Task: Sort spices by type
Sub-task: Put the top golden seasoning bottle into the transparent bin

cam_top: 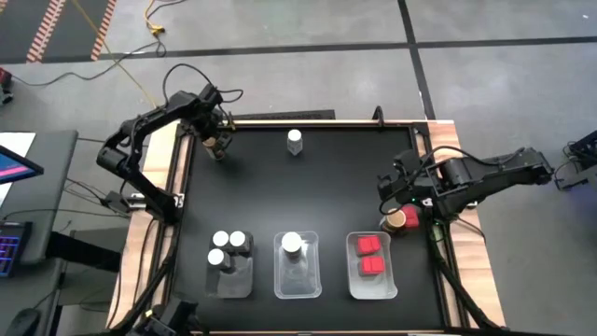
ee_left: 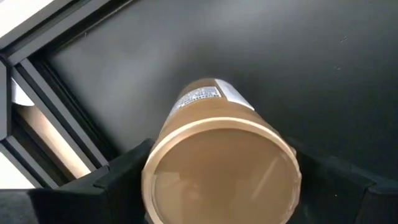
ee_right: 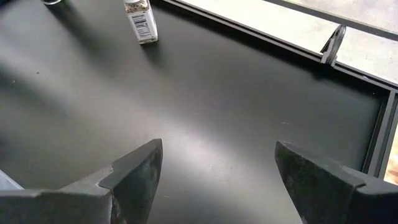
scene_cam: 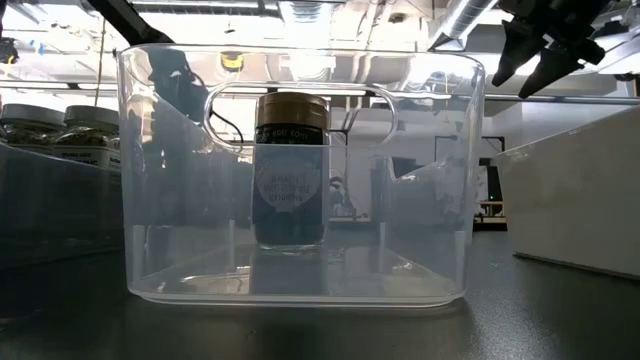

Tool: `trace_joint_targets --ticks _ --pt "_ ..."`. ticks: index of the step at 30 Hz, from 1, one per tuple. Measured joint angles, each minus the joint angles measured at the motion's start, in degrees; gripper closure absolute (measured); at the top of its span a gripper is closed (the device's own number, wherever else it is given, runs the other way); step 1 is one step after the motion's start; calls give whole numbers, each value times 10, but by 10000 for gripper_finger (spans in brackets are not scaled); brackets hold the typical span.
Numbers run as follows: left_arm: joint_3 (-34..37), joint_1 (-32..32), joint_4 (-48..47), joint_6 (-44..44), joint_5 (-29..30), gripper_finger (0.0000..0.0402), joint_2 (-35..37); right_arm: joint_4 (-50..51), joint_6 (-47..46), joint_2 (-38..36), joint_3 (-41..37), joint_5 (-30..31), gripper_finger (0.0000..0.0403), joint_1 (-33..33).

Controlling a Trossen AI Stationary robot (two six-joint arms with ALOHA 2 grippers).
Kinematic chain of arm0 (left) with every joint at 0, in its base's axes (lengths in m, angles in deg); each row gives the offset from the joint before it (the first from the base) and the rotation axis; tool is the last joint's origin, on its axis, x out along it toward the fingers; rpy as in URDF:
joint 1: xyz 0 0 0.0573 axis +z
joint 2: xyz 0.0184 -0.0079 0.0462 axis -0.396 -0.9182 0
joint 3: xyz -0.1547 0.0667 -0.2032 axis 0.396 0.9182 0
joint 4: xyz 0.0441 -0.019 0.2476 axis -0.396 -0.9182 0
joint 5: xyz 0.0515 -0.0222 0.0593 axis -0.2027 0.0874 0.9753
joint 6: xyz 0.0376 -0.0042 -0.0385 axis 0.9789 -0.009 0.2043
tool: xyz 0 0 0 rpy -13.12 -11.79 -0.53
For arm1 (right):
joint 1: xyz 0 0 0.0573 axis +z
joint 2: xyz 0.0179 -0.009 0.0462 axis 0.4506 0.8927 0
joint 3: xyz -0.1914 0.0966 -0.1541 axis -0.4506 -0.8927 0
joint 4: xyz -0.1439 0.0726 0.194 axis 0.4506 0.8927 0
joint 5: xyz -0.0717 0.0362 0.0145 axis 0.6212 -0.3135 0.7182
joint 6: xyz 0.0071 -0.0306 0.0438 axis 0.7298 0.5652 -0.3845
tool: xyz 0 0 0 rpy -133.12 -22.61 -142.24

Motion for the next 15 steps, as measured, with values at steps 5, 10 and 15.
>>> trace_joint_targets --ticks 5,10,15 --pt "0 0 4 -17 0 77 0 0 -4 0 0 0 62 0" --pt "0 0 -3 -26 -1 77 0 0 -4 0 0 0 62 0" --pt "0 0 -7 -25 0 97 0 -1 -4 0 0 0 62 0"
